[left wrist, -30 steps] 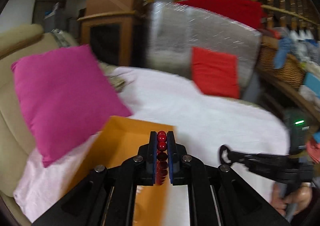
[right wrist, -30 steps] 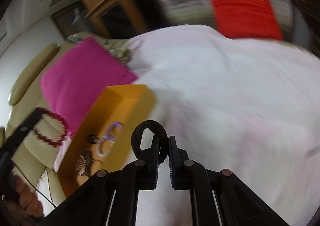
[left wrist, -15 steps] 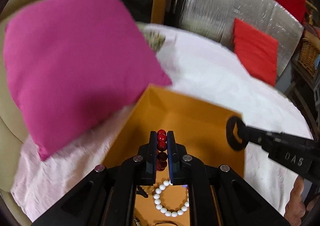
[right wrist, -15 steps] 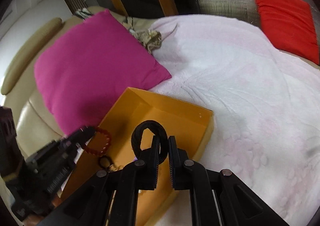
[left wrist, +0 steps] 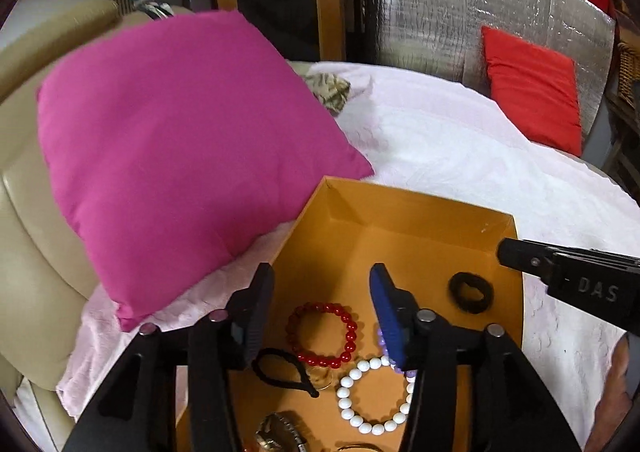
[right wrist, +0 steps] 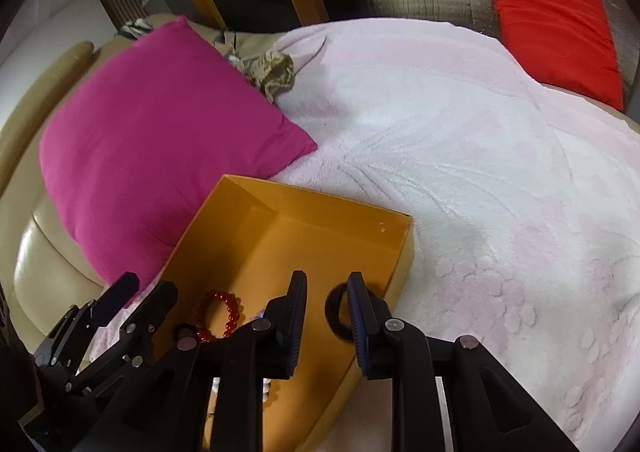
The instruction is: Organize jewelry
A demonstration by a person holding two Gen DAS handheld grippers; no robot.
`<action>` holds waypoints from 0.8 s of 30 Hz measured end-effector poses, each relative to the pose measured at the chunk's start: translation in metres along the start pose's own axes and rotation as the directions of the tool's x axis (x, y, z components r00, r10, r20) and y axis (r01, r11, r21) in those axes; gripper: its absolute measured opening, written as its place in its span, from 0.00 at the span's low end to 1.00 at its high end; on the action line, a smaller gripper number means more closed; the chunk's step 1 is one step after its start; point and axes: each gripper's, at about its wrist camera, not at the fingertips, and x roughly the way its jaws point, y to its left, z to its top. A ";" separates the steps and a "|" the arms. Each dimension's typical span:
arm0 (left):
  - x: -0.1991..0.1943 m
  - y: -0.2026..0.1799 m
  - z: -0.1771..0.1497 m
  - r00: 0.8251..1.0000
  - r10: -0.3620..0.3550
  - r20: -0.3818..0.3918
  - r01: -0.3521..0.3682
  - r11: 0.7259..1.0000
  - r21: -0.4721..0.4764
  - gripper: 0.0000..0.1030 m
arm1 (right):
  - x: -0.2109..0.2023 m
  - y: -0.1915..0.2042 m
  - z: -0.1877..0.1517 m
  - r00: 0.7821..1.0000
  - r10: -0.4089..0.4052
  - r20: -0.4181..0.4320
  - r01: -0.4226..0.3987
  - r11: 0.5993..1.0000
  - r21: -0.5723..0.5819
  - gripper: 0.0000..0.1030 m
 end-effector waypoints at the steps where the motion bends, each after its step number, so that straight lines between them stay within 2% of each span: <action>1: -0.005 0.000 0.001 1.000 0.004 0.014 -0.004 1.000 -0.001 0.54 | -0.007 -0.001 -0.002 1.000 -0.003 0.014 0.003 1.000 -0.002 0.24; 3: -0.012 0.001 0.003 0.999 0.014 0.035 -0.014 1.000 -0.003 0.64 | -0.018 -0.004 -0.005 0.999 -0.001 0.032 0.001 1.000 -0.004 0.24; 6: -0.031 -0.001 0.003 0.996 0.026 0.084 -0.026 1.000 -0.001 0.66 | -0.036 -0.009 -0.012 0.999 0.006 0.048 -0.007 1.000 0.003 0.24; 14: -0.072 -0.009 -0.003 0.987 0.049 0.156 -0.050 0.999 0.003 0.77 | -0.087 -0.021 -0.043 0.996 -0.001 0.084 0.002 1.000 -0.010 0.24; 19: -0.095 -0.013 -0.015 0.983 0.070 0.168 -0.070 0.998 -0.003 0.78 | -0.118 -0.024 -0.071 0.996 0.001 0.095 0.001 1.000 -0.018 0.24; 24: -0.132 -0.013 -0.039 0.977 0.135 0.167 -0.132 0.991 -0.025 0.85 | -0.153 -0.020 -0.104 0.994 -0.005 0.112 0.012 0.998 -0.066 0.24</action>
